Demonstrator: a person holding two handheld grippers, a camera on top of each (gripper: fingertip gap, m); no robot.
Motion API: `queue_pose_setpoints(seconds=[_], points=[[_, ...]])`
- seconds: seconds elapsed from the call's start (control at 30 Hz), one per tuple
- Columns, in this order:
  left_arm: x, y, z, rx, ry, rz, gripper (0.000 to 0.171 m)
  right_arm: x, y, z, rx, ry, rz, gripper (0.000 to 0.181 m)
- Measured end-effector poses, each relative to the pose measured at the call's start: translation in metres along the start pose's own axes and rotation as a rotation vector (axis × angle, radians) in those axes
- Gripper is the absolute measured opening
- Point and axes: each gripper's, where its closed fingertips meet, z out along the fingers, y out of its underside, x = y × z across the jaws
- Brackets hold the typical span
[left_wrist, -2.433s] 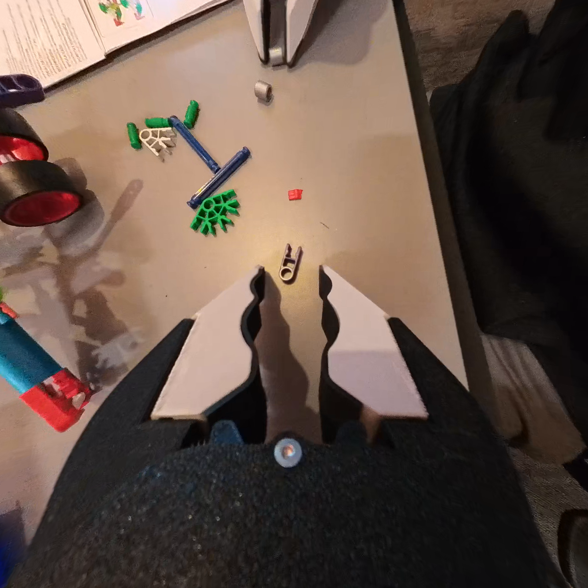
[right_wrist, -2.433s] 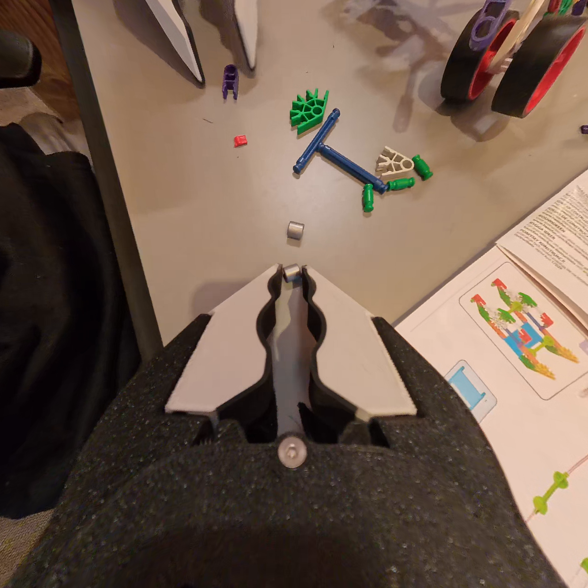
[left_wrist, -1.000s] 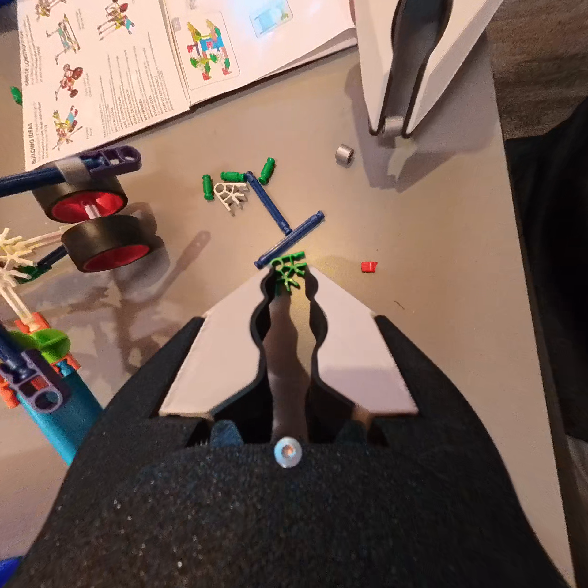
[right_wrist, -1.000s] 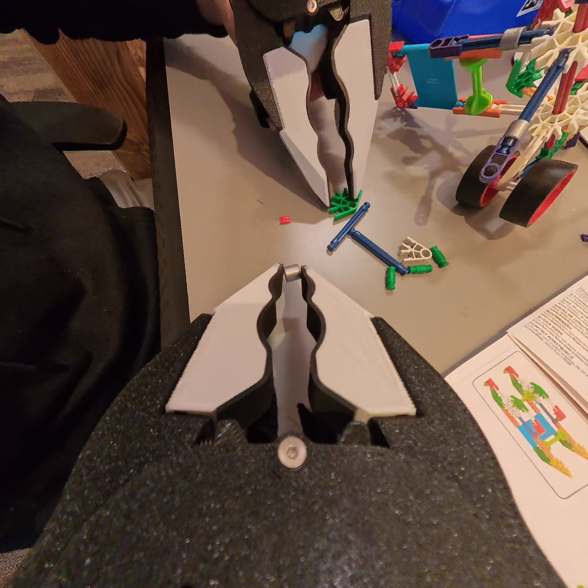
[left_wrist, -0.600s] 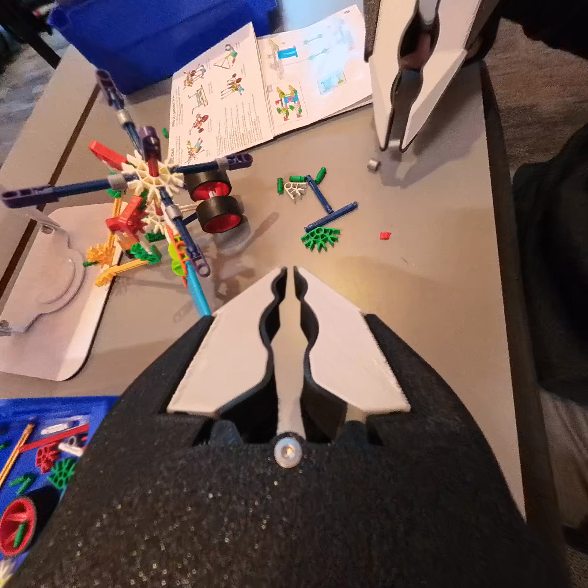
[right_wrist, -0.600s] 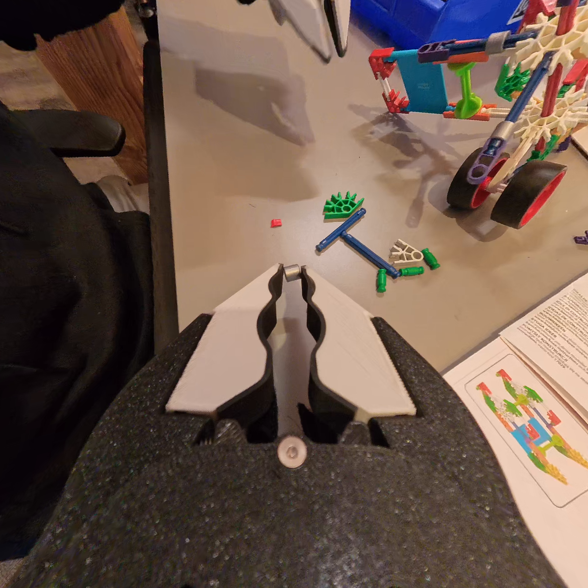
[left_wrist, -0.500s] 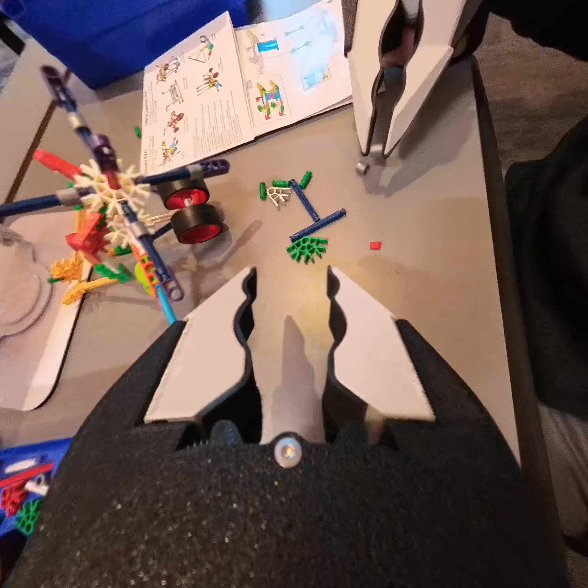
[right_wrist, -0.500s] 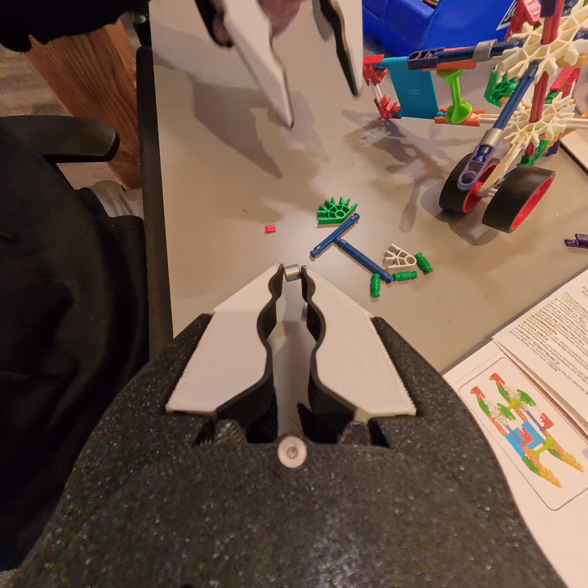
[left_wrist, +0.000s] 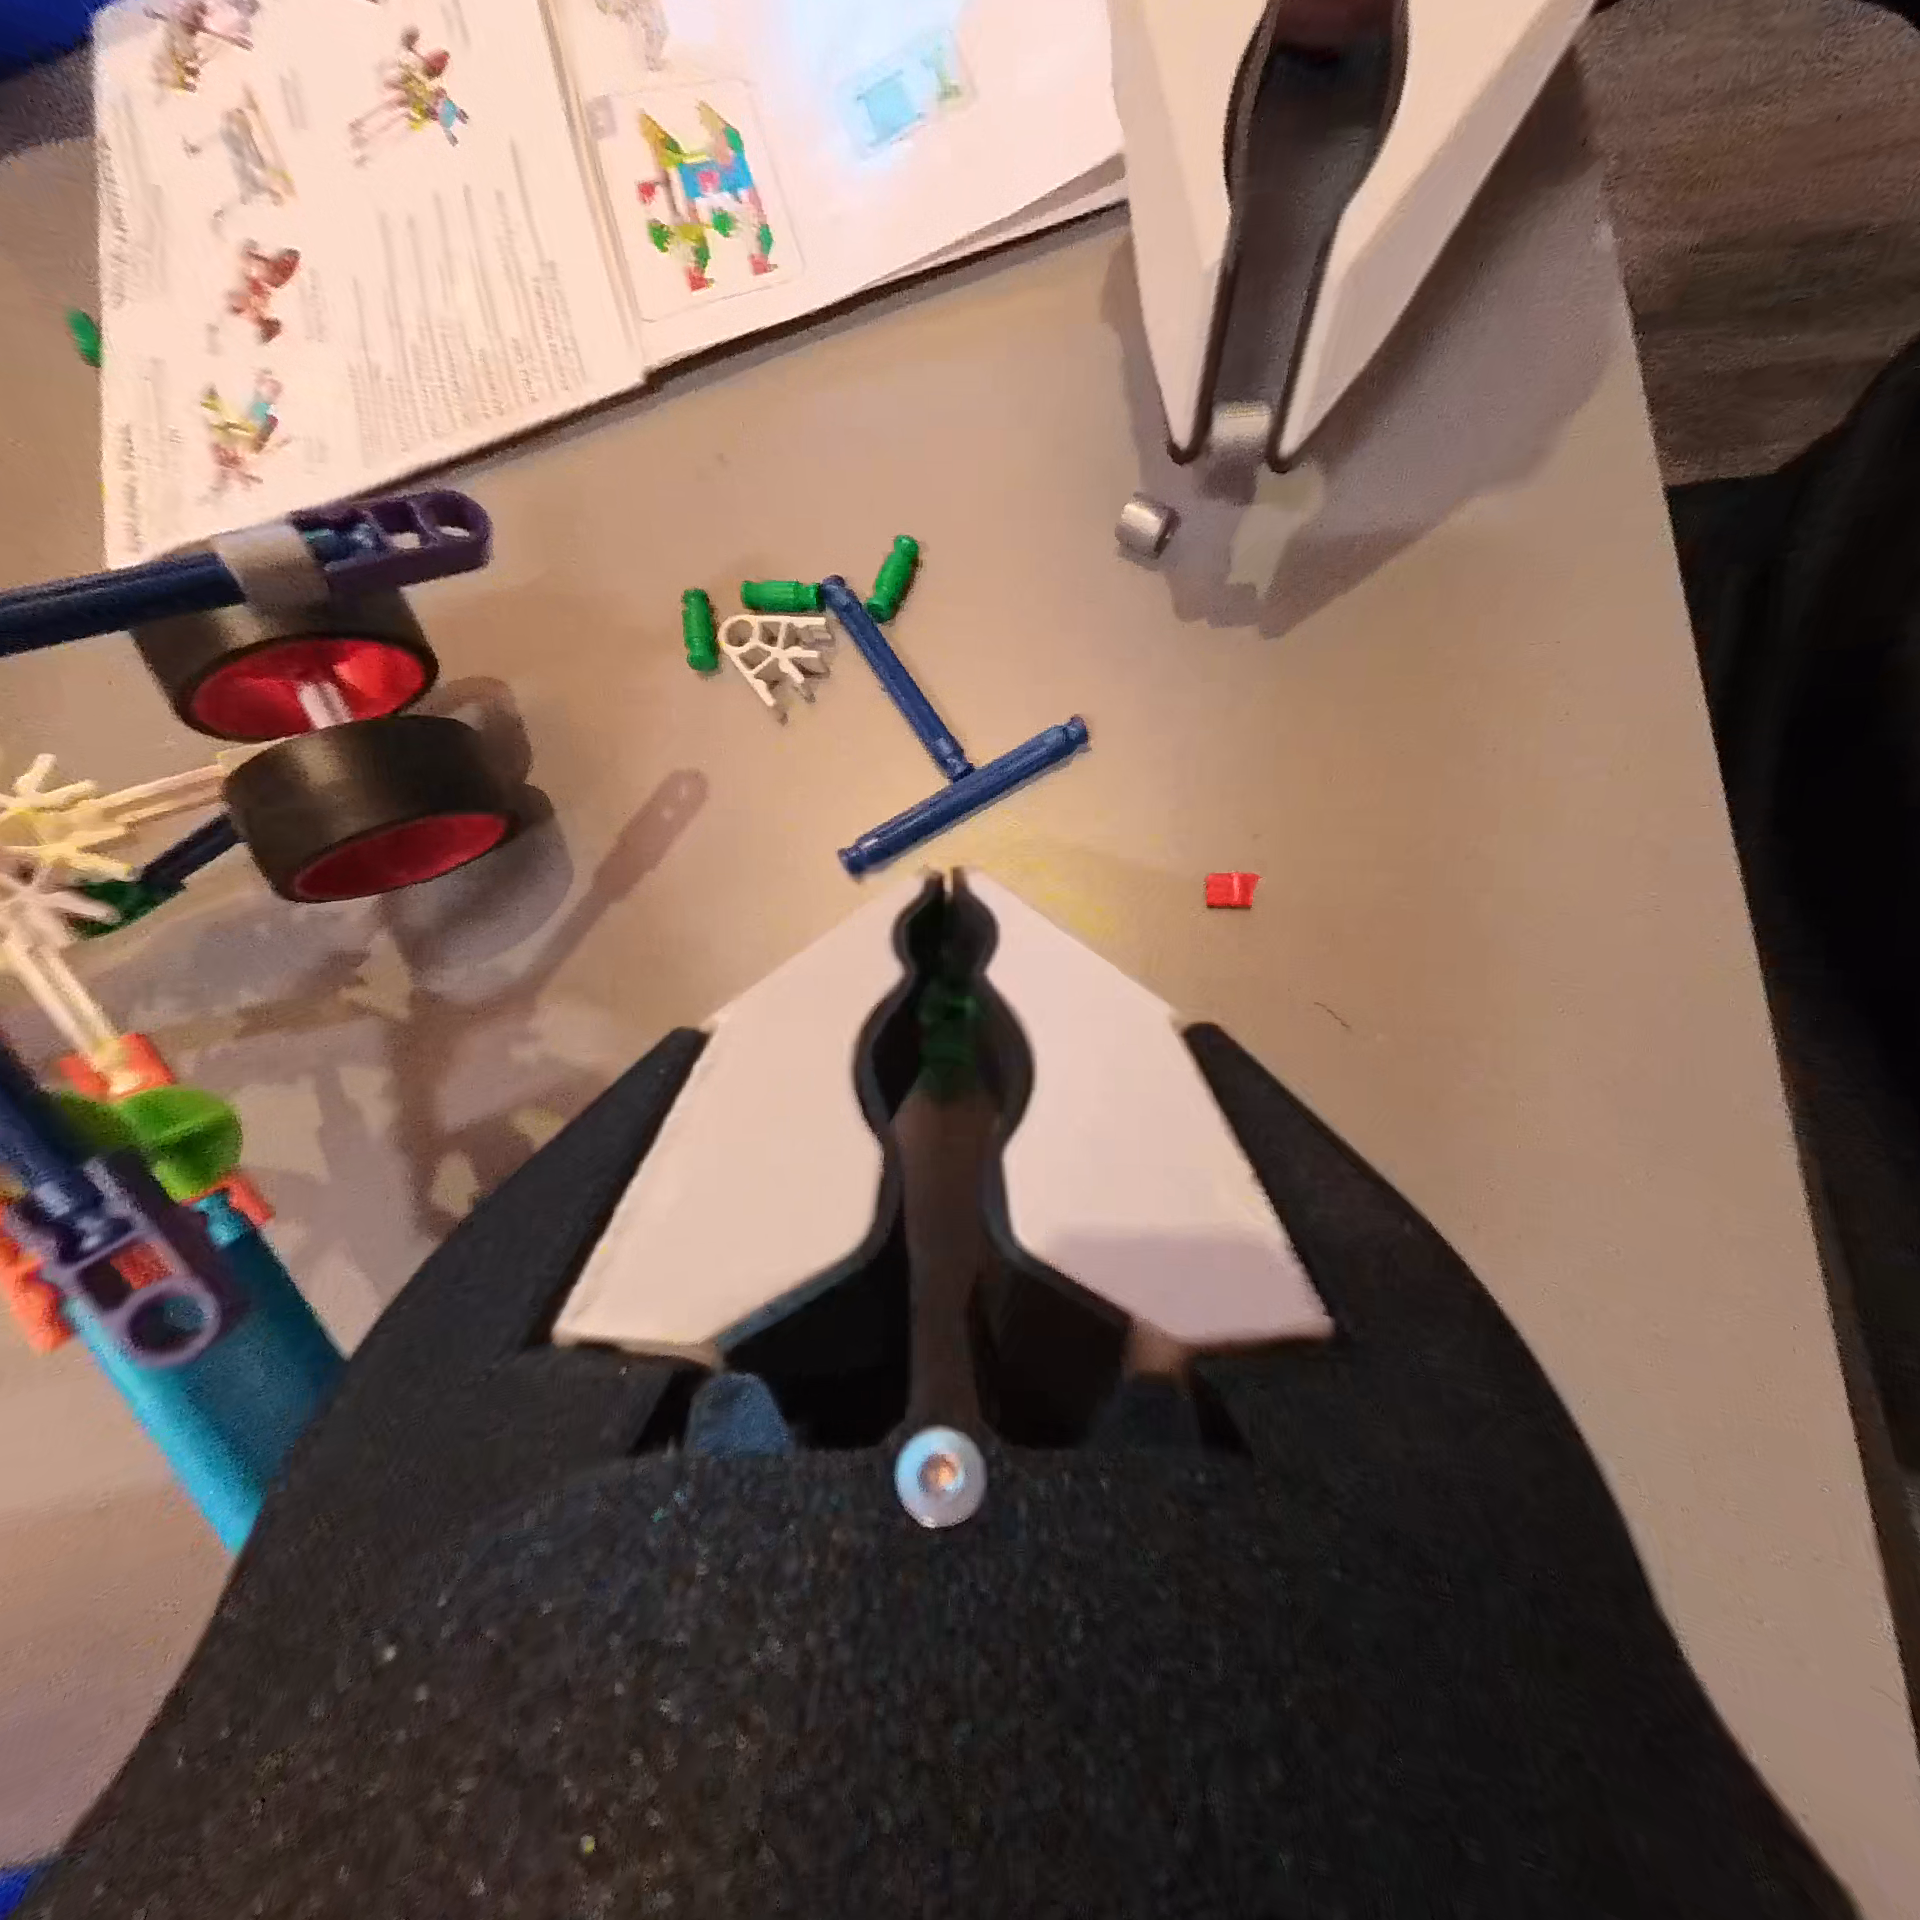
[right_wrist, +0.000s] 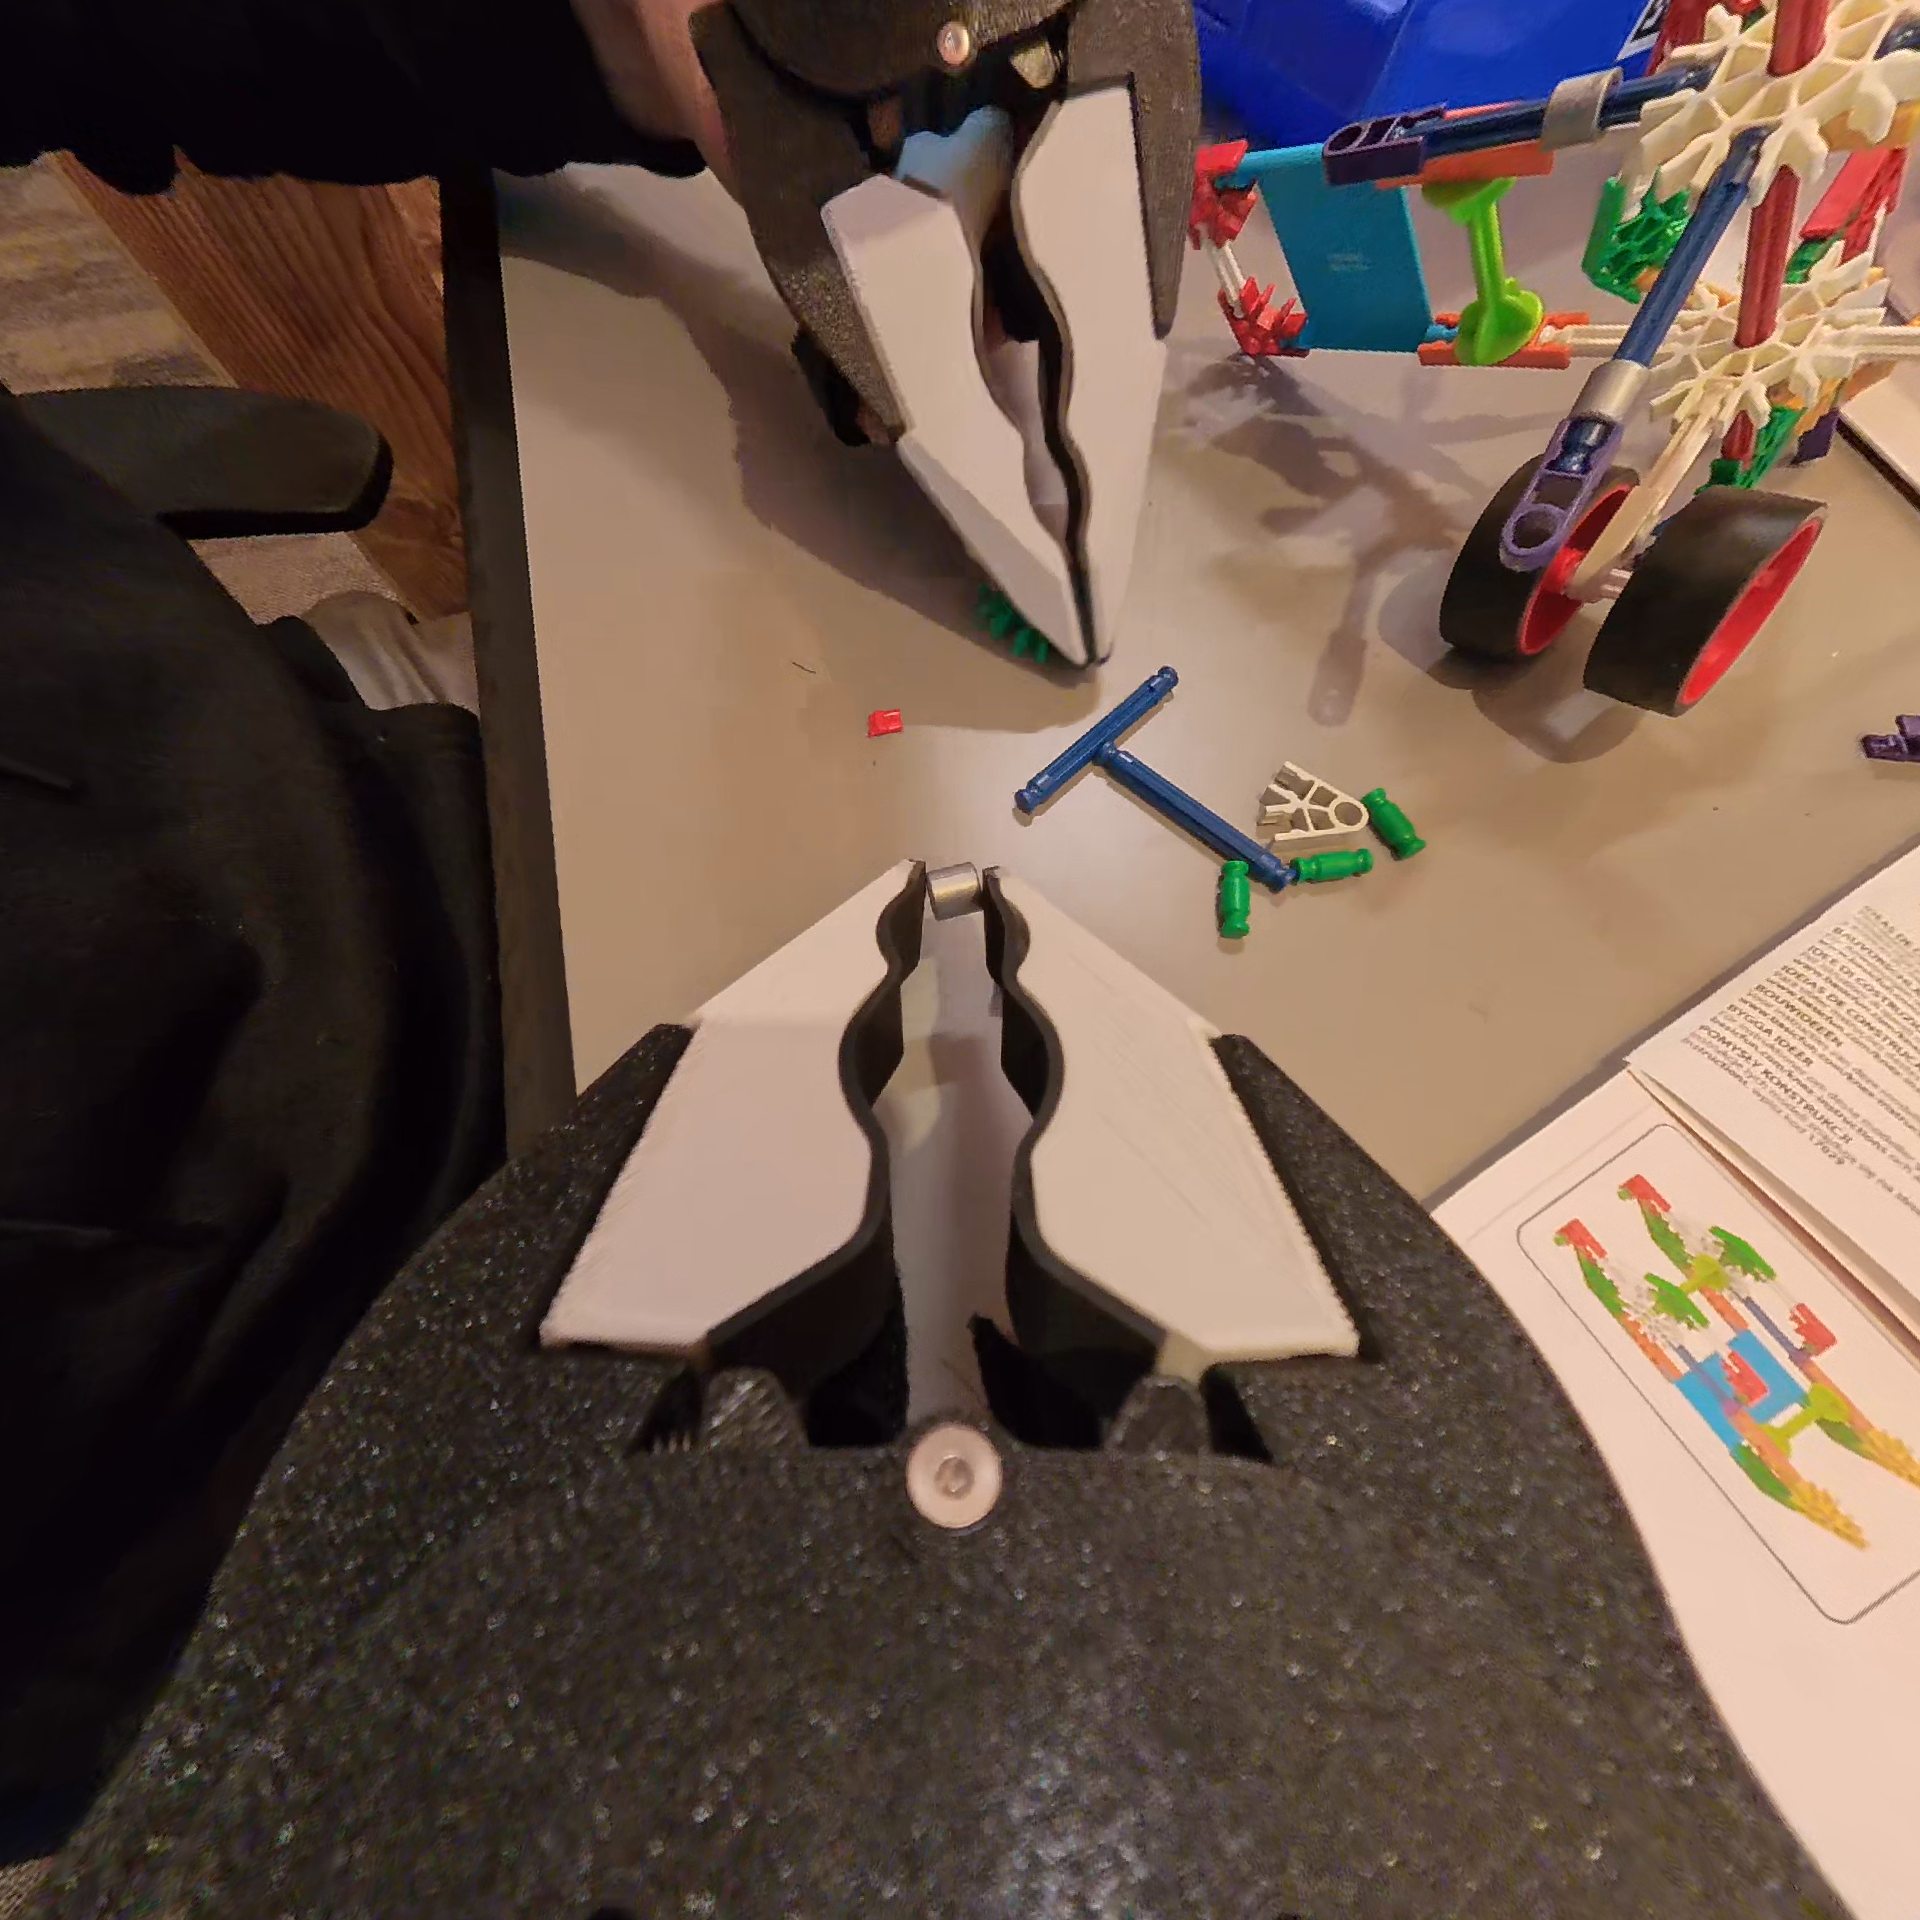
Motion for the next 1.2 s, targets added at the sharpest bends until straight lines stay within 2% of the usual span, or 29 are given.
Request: queue_pose_setpoints(seconds=[0.23, 0.3, 0.37, 0.6, 0.67, 0.77, 0.9, 1.0, 1.13, 1.2], points=[[0.0, 0.007, -0.022, 0.029, -0.034, -0.041, 0.002, -0.002, -0.004, -0.001, 0.013, -0.007, -0.007, 0.009], [0.003, 0.009, -0.032, 0.035, -0.041, -0.066, 0.023, -0.007, -0.004, -0.001, 0.013, -0.019, -0.011, 0.009], [0.009, 0.011, -0.043, 0.045, -0.038, -0.081, 0.03, -0.01, -0.001, -0.001, 0.004, -0.019, -0.015, 0.009], [0.043, 0.022, -0.062, 0.014, 0.008, -0.065, 0.032, -0.012, -0.002, 0.003, 0.012, -0.031, -0.009, 0.009], [0.064, 0.021, -0.07, 0.009, 0.057, -0.03, 0.03, -0.016, -0.006, 0.005, 0.019, -0.043, -0.019, 0.009], [0.118, 0.014, -0.079, 0.007, 0.173, 0.082, 0.031, -0.023, -0.012, 0.01, 0.026, -0.063, -0.037, 0.009], [0.155, 0.027, -0.067, -0.066, 0.179, 0.127, 0.03, -0.033, -0.033, 0.016, 0.062, -0.094, -0.076, 0.009], [0.192, 0.039, -0.051, -0.117, 0.234, 0.169, 0.032, -0.04, -0.044, 0.024, 0.052, -0.113, -0.124, 0.009], [0.207, 0.056, -0.034, -0.207, 0.178, 0.276, 0.037, -0.048, -0.051, 0.033, 0.038, -0.134, -0.162, 0.009], [0.221, 0.067, -0.027, -0.247, 0.224, 0.282, 0.034, -0.052, -0.054, 0.035, 0.038, -0.142, -0.174, 0.009]])
